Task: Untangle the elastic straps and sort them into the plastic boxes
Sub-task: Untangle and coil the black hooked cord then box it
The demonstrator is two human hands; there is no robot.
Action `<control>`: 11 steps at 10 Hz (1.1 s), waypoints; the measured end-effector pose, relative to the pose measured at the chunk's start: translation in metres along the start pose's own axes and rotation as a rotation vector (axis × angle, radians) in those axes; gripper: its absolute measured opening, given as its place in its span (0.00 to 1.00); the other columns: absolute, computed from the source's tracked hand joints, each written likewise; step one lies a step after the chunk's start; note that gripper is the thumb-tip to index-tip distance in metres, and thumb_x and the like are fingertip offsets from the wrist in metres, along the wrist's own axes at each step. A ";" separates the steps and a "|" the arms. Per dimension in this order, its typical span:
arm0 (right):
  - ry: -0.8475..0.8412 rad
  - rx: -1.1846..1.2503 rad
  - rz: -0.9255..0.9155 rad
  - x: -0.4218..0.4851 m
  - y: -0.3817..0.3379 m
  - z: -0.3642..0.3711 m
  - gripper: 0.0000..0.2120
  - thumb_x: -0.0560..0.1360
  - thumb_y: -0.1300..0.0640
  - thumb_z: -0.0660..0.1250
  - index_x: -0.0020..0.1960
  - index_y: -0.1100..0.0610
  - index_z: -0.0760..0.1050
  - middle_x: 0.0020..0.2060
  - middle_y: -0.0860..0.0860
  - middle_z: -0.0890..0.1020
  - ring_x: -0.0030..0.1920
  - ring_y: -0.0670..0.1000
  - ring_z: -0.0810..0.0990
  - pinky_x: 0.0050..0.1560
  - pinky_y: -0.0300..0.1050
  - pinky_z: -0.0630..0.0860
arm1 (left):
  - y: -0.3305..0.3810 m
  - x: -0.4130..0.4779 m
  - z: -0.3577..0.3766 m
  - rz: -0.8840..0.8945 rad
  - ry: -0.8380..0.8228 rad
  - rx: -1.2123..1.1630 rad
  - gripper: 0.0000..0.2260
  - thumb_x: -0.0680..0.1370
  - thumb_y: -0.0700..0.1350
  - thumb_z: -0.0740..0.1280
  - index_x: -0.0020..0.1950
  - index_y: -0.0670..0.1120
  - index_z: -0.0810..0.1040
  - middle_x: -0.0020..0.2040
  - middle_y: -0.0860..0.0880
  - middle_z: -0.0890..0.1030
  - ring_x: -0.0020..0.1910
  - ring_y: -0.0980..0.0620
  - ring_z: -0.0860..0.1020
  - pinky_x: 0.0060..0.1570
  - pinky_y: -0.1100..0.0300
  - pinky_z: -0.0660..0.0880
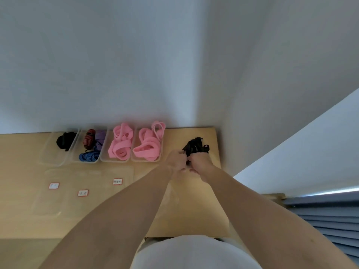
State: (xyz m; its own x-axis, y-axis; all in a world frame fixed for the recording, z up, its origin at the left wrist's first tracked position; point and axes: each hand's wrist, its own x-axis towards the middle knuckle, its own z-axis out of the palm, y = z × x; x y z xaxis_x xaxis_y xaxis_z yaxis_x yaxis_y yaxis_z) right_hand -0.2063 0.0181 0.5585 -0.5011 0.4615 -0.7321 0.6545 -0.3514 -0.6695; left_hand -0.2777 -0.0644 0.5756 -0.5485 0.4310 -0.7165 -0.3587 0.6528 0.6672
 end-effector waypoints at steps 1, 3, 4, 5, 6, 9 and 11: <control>-0.038 0.118 -0.018 0.002 -0.001 -0.005 0.12 0.79 0.65 0.66 0.61 0.57 0.77 0.53 0.62 0.83 0.44 0.54 0.79 0.38 0.43 0.74 | -0.002 0.002 0.000 0.006 0.013 -0.044 0.07 0.85 0.38 0.58 0.54 0.45 0.75 0.49 0.43 0.77 0.48 0.44 0.76 0.50 0.49 0.79; -0.113 0.227 0.003 0.007 -0.008 -0.007 0.14 0.73 0.76 0.65 0.57 0.68 0.77 0.44 0.66 0.81 0.34 0.57 0.80 0.51 0.55 0.81 | 0.000 -0.002 0.001 -0.020 0.047 -0.148 0.10 0.84 0.37 0.60 0.47 0.41 0.78 0.41 0.43 0.78 0.35 0.48 0.77 0.37 0.58 0.78; -0.130 0.299 0.085 0.008 0.001 -0.005 0.07 0.76 0.72 0.67 0.53 0.71 0.79 0.46 0.62 0.85 0.42 0.57 0.85 0.56 0.56 0.82 | -0.005 -0.003 0.002 -0.067 0.060 -0.110 0.12 0.82 0.32 0.57 0.54 0.32 0.80 0.47 0.36 0.81 0.42 0.42 0.78 0.37 0.54 0.71; -0.137 0.330 0.142 0.008 0.013 -0.001 0.07 0.78 0.65 0.69 0.54 0.67 0.80 0.47 0.60 0.87 0.46 0.56 0.87 0.49 0.52 0.85 | -0.014 -0.012 0.002 -0.092 0.041 -0.091 0.15 0.78 0.30 0.55 0.58 0.29 0.79 0.45 0.33 0.83 0.35 0.44 0.81 0.33 0.56 0.67; -0.106 0.258 0.130 0.008 0.019 0.003 0.08 0.78 0.61 0.69 0.54 0.65 0.81 0.50 0.62 0.86 0.40 0.54 0.84 0.32 0.42 0.78 | -0.025 -0.010 0.002 -0.077 0.082 -0.040 0.15 0.78 0.31 0.56 0.57 0.28 0.79 0.45 0.33 0.81 0.39 0.43 0.77 0.32 0.55 0.65; -0.052 0.164 0.126 0.005 0.021 0.002 0.08 0.78 0.57 0.67 0.50 0.59 0.82 0.35 0.53 0.79 0.31 0.50 0.73 0.24 0.39 0.67 | -0.029 -0.012 0.004 0.052 0.120 0.180 0.11 0.78 0.39 0.65 0.45 0.34 0.84 0.36 0.45 0.77 0.37 0.48 0.72 0.40 0.57 0.67; -0.119 0.101 -0.048 -0.015 -0.001 -0.006 0.08 0.81 0.54 0.68 0.55 0.56 0.81 0.48 0.52 0.84 0.45 0.50 0.81 0.35 0.41 0.73 | -0.022 -0.025 0.001 0.154 0.193 -0.093 0.02 0.77 0.37 0.70 0.49 0.41 0.80 0.45 0.43 0.81 0.41 0.48 0.79 0.44 0.52 0.78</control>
State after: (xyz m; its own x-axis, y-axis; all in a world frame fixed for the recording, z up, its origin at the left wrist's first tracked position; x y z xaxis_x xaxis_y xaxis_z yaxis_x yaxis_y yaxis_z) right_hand -0.1962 0.0163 0.5707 -0.5979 0.3824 -0.7045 0.5707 -0.4141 -0.7091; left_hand -0.2551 -0.0892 0.5785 -0.7328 0.3882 -0.5588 -0.3228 0.5246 0.7878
